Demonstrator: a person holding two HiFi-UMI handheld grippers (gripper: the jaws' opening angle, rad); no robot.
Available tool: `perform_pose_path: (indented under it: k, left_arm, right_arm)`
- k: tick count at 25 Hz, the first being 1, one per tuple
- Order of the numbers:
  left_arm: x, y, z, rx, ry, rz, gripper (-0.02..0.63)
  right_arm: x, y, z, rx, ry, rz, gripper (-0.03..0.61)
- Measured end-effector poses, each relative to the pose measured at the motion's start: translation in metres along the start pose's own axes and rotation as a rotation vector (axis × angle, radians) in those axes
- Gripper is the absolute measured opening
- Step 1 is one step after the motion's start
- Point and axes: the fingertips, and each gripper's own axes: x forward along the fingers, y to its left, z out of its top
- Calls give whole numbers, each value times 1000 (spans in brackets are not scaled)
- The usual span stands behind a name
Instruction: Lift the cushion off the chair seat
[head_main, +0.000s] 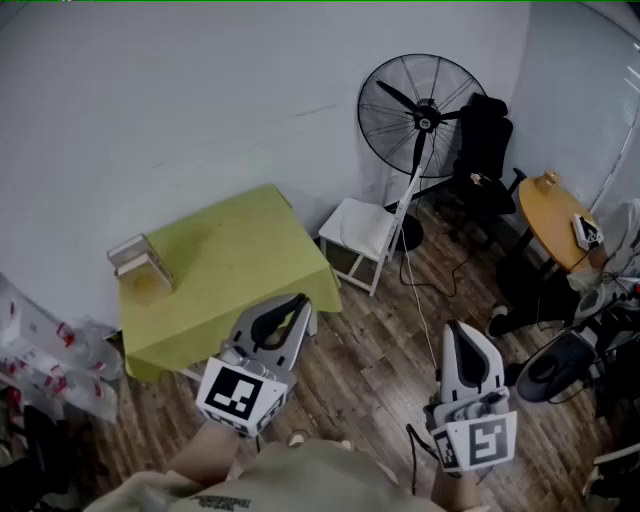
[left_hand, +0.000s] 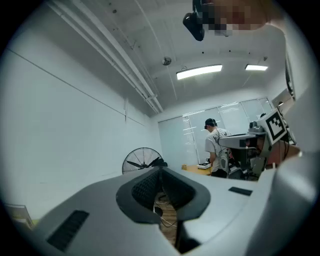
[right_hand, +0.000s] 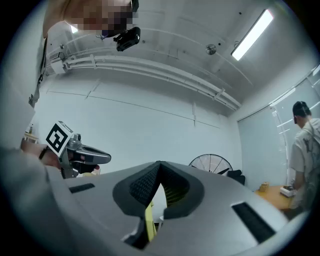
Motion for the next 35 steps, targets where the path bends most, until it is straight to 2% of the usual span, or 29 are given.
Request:
perform_pose_path:
  k: [11,22,29,34,35]
  left_arm:
    - [13,-30,-2,12,18,-9,32]
    - [13,-71,-21,30,55,0,32]
    - [32,-66,-39,12,69,8,32]
    - [56,-45,-54,-18,71,11,32]
    - [62,-38,-56,-32,65,19,32]
  right_arm:
    - [-19,-26,-2,53,-26,4,15]
    - [-50,-32,-23,74,-23,80,15]
    - [-33,-42,-44,82,2,91,15]
    - [-5,-64,-55,115,-19,11,15]
    - [4,-67,-58,119,-16,6,79]
